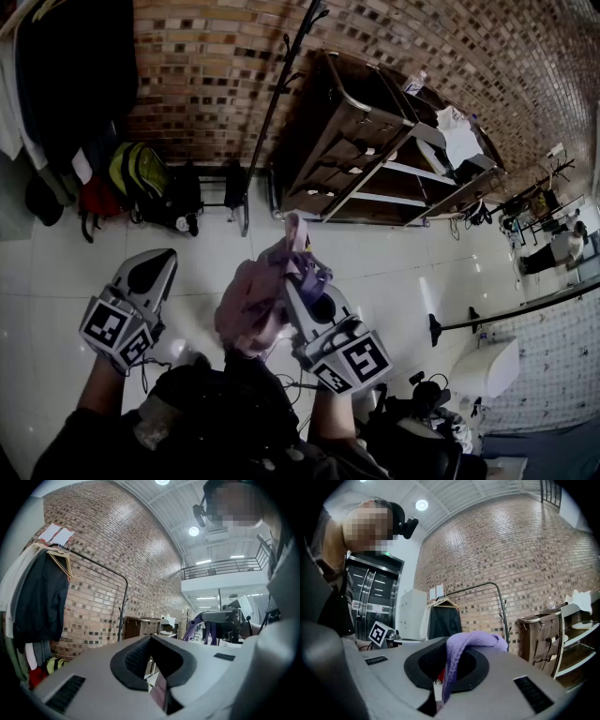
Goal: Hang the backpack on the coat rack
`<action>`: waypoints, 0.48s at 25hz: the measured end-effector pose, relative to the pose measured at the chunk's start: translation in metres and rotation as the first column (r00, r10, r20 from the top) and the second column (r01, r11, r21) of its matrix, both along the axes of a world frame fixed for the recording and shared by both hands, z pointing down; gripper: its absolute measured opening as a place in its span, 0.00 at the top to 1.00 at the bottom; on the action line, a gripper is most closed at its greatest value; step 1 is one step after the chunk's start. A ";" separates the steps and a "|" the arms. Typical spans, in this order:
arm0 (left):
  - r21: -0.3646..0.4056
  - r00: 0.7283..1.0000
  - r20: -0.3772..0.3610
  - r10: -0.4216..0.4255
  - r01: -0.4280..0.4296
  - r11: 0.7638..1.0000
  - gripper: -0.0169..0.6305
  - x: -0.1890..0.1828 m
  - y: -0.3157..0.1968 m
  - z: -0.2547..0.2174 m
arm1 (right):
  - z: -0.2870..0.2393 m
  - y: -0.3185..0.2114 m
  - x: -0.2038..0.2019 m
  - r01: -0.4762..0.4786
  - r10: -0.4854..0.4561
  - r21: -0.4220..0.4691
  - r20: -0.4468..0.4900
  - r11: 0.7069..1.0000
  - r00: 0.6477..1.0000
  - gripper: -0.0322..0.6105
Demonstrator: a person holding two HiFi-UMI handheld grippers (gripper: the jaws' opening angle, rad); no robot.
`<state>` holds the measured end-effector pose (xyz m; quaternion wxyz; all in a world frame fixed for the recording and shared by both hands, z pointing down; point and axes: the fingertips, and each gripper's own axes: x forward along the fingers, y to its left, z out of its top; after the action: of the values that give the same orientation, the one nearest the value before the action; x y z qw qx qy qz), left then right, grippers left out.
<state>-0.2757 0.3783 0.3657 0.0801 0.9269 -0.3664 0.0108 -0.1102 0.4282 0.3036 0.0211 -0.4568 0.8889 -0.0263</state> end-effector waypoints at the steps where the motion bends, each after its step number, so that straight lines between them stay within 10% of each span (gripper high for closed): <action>1: 0.010 1.000 0.005 -0.002 0.002 1.000 0.91 0.004 -0.007 0.001 | 0.005 -0.008 0.002 0.005 -0.005 -0.006 0.001 1.000 1.000 0.95; 12: 0.036 0.995 0.029 -0.091 0.090 0.995 0.91 0.041 -0.106 0.004 | 0.046 -0.125 0.040 0.088 -0.086 -0.075 0.023 0.993 0.996 0.95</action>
<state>-0.2350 0.2724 0.3700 0.0589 0.9104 -0.4093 0.0150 -0.0702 0.3036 0.3498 0.0115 -0.4179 0.9061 -0.0653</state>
